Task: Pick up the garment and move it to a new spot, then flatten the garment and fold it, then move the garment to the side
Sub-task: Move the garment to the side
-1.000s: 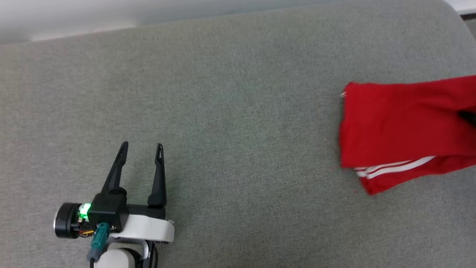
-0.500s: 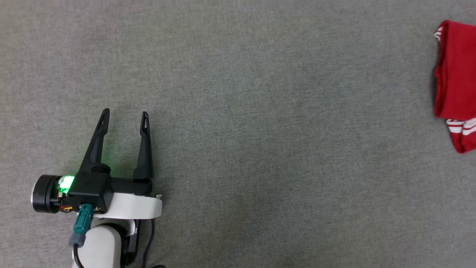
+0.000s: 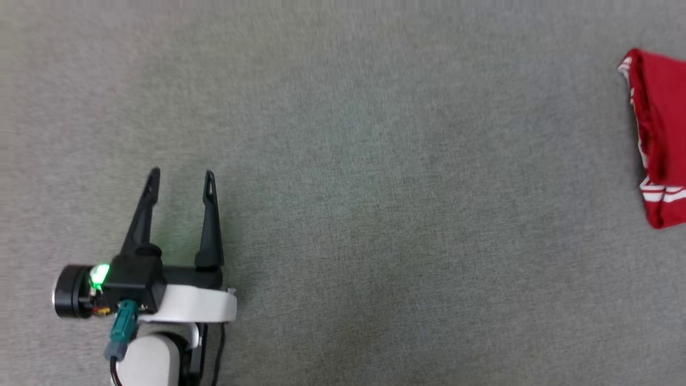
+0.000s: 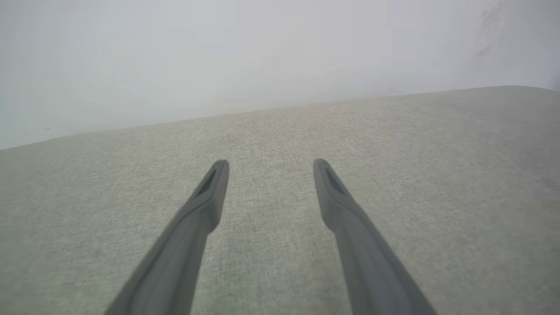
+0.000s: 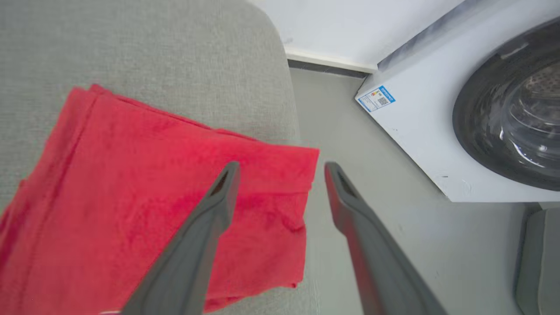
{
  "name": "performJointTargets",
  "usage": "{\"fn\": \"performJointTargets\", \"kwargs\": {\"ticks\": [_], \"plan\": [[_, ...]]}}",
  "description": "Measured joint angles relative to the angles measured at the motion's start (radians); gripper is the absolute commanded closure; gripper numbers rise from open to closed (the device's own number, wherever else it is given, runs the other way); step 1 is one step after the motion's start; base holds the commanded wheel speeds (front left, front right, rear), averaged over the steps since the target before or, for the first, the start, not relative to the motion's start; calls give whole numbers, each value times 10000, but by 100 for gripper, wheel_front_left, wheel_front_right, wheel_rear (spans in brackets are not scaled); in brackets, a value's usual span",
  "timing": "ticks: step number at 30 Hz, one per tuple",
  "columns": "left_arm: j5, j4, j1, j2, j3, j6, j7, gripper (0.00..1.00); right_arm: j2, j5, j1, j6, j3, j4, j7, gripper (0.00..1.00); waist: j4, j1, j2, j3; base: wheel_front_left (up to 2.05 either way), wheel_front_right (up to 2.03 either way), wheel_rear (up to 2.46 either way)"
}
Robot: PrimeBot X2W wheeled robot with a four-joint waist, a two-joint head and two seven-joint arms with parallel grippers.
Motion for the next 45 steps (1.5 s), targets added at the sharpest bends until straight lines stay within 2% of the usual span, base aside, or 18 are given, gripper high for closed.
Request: {"fn": "performJointTargets", "kwargs": {"ticks": [5,11,16,21,26,33,39,45], "plan": [[-171,90,548,-144,67,54,0,0,182,-527,273,0,-476,-704,-1062,0,95,-1,0,-827,0,0,0],[-199,217,1100,-261,79,157,0,0,874,-1423,799,0,-1081,-1801,-2905,0,277,-1,0,-1816,0,0,0],[-242,307,1434,-374,61,267,0,0,2169,-2349,1499,2,-2013,-2767,-4941,0,543,-1,0,-2548,0,0,0],[-286,368,1868,-424,71,324,0,0,3720,-3480,2713,2,-2731,-3703,-6288,0,847,-2,0,-3189,0,0,0],[-408,407,2249,-454,123,314,0,0,5081,-3988,4164,0,-2972,-4677,-6615,0,1153,-2,0,-3747,0,0,0],[-435,558,2524,-479,157,240,0,0,6510,-4084,5916,0,-2920,-5425,-6677,0,1540,-3,0,-4319,0,0,0],[-512,700,2657,-491,199,198,0,0,7114,-4054,6938,-2,-2968,-5494,-6683,0,1719,-3,-1,-4653,0,0,0],[-593,761,2734,-499,186,171,0,0,7417,-4050,7878,-2,-3085,-5572,-6683,0,1782,-3,0,-4806,0,0,0]]}}
